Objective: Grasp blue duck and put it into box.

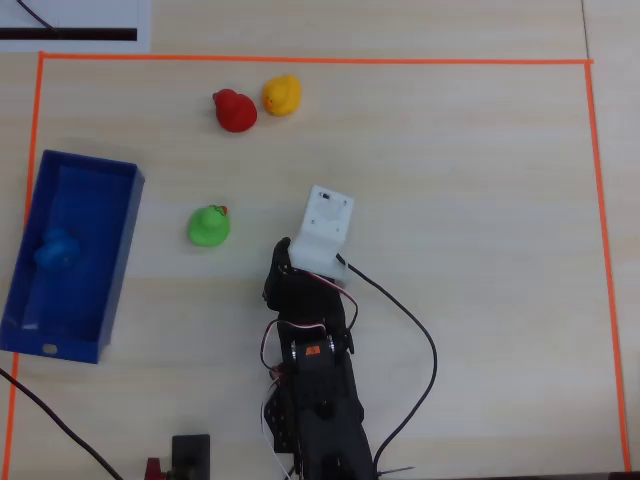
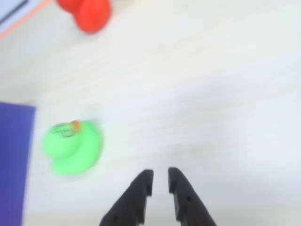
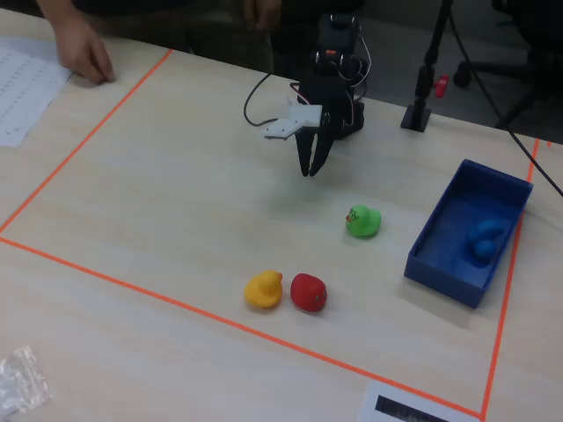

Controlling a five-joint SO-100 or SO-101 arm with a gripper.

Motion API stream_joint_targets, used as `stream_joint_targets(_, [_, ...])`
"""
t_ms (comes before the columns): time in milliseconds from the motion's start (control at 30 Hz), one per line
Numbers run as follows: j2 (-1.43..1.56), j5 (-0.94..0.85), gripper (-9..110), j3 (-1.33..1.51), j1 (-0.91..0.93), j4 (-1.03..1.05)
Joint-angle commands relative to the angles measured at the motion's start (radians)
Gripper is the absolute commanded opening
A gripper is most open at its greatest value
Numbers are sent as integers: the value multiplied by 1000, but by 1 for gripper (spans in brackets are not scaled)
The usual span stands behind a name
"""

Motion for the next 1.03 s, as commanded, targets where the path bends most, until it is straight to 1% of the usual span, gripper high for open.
stream_joint_targets(0, [28,-61,0,5,38,66])
stream_joint_targets(167, [28,-267,0,6,41,385])
stream_joint_targets(233, [28,-301,0,6,41,476])
stream_joint_targets(333, [28,-247,0,6,46,472])
stream_joint_targets(367, [28,-236,3,6,52,472])
stream_joint_targets(500, [28,-244,4,6,109,472])
stream_joint_targets(1000, [28,-245,4,6,109,472])
